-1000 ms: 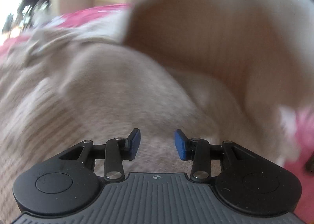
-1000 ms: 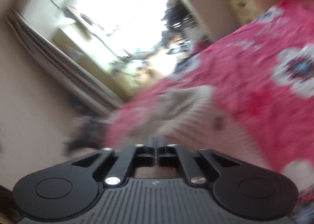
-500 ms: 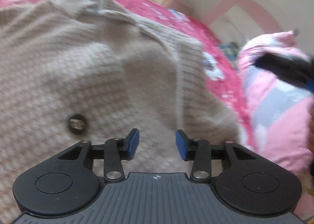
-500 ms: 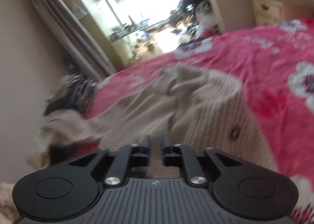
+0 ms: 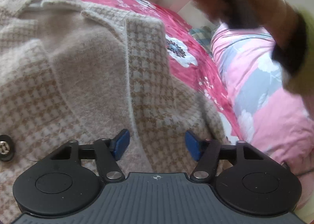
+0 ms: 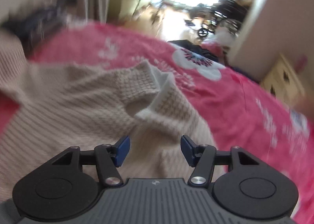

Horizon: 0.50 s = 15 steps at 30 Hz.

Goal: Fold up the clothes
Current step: 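Move both open grippers over the cardigan front toward the collar, then grasp the cardigan front edge with the left gripper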

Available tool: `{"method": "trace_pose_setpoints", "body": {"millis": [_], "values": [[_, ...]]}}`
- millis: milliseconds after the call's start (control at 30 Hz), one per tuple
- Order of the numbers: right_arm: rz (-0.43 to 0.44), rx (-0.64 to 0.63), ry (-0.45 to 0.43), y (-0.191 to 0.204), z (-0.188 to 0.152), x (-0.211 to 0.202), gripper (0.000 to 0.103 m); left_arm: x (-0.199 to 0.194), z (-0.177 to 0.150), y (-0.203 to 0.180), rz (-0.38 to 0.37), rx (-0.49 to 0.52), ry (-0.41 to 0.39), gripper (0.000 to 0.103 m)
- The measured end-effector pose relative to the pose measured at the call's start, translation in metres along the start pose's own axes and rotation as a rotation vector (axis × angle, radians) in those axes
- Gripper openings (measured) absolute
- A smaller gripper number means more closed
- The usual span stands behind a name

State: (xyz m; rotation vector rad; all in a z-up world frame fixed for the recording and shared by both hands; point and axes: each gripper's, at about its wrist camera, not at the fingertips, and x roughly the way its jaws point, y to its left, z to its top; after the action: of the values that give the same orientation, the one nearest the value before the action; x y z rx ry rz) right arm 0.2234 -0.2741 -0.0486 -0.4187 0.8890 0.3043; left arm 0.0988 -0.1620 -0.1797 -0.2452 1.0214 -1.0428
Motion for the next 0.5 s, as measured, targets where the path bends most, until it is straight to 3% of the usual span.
{"method": "trace_pose_setpoints", "body": {"millis": [167, 233, 300, 333, 400, 500], "values": [[-0.068, -0.214, 0.103, 0.023, 0.027, 0.084, 0.061, 0.006, -0.002, 0.003, -0.018, -0.027, -0.010, 0.036], [-0.078, -0.216, 0.131, 0.024, 0.030, 0.104, 0.052, 0.008, -0.003, 0.000, -0.006, 0.002, -0.014, 0.033], [-0.082, -0.176, 0.133, 0.019, 0.031, 0.114, 0.041, 0.011, -0.005, -0.003, 0.011, 0.036, -0.017, 0.026], [-0.079, -0.136, 0.111, 0.013, 0.030, 0.110, 0.024, 0.011, -0.006, -0.004, 0.018, 0.051, -0.020, 0.024], [-0.060, -0.039, 0.047, -0.003, 0.031, 0.095, 0.010, 0.012, -0.007, -0.009, 0.031, 0.081, -0.029, 0.014], [-0.042, 0.122, -0.052, -0.032, 0.034, 0.064, 0.007, 0.012, -0.009, -0.010, 0.019, 0.091, -0.050, 0.005]]}}
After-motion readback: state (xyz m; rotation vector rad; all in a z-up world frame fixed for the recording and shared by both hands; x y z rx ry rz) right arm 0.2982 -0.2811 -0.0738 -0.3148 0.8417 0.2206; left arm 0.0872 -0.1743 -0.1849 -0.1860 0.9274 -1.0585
